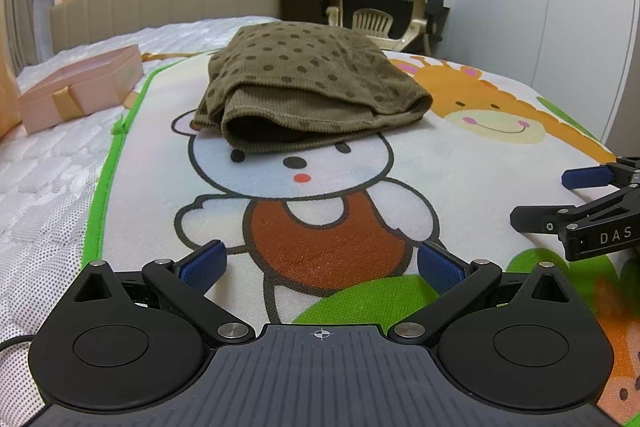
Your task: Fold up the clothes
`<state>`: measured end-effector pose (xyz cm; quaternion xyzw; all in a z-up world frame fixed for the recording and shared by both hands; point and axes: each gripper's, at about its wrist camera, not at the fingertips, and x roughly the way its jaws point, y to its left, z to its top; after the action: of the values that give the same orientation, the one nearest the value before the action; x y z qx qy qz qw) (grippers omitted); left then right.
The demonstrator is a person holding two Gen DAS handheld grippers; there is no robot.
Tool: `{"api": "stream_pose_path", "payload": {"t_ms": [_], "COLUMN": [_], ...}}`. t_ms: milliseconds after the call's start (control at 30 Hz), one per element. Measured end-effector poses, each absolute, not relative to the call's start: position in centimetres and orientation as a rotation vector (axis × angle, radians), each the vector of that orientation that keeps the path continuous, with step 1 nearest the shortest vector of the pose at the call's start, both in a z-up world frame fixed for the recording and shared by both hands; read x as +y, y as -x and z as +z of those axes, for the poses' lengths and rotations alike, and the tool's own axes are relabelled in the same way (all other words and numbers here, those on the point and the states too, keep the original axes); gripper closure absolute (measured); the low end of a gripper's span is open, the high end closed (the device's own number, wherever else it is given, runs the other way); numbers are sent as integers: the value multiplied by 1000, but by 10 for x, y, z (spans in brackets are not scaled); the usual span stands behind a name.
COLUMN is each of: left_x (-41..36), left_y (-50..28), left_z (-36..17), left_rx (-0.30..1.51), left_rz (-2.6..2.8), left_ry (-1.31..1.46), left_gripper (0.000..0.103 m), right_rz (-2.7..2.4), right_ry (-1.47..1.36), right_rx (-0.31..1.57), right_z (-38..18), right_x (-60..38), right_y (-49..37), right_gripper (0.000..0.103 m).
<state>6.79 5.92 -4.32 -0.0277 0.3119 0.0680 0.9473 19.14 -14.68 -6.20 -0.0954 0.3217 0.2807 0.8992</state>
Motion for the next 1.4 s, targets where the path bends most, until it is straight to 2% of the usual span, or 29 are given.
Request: {"api": "stream_pose_path", "payload": {"t_ms": [333, 1400], "left_x": [52, 63], "left_y": [-67, -65], "left_z": [-42, -41], "left_rx": [630, 617], "left_rz": [171, 183], "left_ry": [4, 78], "left_gripper": [0, 0], "right_rz": [579, 578], "right_ry": [200, 199], "right_rx": [668, 669], "right_z": [-62, -62], "right_x": [-146, -147], "right_y": [-191, -192], "right_gripper": [0, 0]}}
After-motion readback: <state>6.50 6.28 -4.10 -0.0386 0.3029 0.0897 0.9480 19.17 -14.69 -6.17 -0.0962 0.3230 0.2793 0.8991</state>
